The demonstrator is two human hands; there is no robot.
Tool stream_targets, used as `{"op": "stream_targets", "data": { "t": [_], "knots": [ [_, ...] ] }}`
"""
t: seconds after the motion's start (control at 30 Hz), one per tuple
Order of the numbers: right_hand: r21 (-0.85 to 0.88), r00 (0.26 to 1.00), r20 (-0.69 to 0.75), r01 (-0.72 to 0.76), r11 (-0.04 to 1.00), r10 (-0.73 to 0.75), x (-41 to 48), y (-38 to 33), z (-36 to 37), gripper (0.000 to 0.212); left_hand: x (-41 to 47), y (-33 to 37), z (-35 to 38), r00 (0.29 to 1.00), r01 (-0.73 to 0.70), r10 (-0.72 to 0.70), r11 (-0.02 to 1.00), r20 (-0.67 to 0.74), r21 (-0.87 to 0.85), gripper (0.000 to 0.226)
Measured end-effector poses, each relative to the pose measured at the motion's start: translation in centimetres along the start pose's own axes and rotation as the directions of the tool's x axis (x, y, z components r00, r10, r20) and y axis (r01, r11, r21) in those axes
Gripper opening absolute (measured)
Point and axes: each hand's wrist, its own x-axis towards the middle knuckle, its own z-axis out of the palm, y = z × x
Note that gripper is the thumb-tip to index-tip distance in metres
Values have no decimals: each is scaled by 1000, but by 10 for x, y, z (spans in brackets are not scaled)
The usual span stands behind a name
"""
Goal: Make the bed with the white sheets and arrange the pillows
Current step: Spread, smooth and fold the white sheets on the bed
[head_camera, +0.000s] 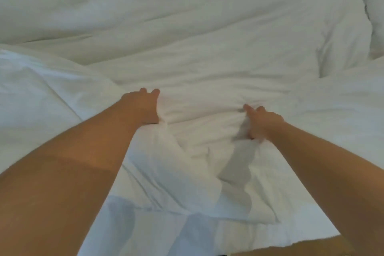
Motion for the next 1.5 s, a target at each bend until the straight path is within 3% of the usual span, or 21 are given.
{"op": "stream_targets", "data": {
  "t": [0.07,0.13,0.2,0.27,0.33,0.4,0.47,0.53,0.6,0.77,0.87,1.0,1.13,1.2,1.3,1.37,1.5],
  "knots": [
    [-74,1000,16,2,997,-1,0,26,24,57,-8,3,23,975,102,-132,980,180,168,86],
    [-117,997,-61,39,992,-46,-6,44,37,35,-28,2,40,971,121,-178,941,158,315,59],
    [-71,986,-149,71,995,-81,-14,60,30,23,-50,0,37,983,145,-174,937,64,319,37],
    [45,961,-275,56,997,-42,-19,72,-2,17,-61,1,7,982,173,-157,972,-108,160,22],
    [196,899,-431,7,981,79,-16,84,-47,16,-56,5,-38,916,174,-201,979,-348,-109,11],
    [402,793,-555,-10,916,252,-18,106,-110,23,-44,13,-99,814,106,-298,920,-499,-377,22],
    [576,733,-590,90,812,337,-24,127,-164,38,-34,23,-154,823,25,-351,808,-446,-589,51],
    [562,806,-561,204,802,188,-29,131,-184,68,-29,40,-169,901,36,-267,832,-343,-553,81],
    [483,897,-442,225,846,14,-28,123,-164,88,-28,58,-148,938,-7,-138,911,-319,-413,89],
    [362,984,-143,156,919,-111,-25,122,-69,80,-43,118,-67,996,-28,4,964,-89,-265,79],
    [353,976,-215,119,928,-44,-27,172,-62,69,-45,169,-64,994,-79,56,963,-94,-257,71],
    [394,927,-349,11,919,138,-18,280,-75,55,-40,273,-94,966,-189,121,936,-230,-298,61],
    [353,916,-323,-119,928,240,16,406,-74,53,-15,410,-132,839,-361,211,905,-501,-224,45],
    [357,908,-306,-169,919,285,34,468,-64,54,8,475,-146,803,-390,249,907,-541,-160,39],
    [459,852,-280,-286,841,442,55,560,-45,58,46,555,-149,857,-331,234,932,-458,-144,43],
    [583,797,-203,-368,724,569,72,636,-26,68,73,614,-139,924,-267,192,943,-329,-198,55],
    [690,797,-26,-422,588,603,100,734,18,86,104,667,-113,981,-86,42,970,-191,-229,86]
  ]
}}
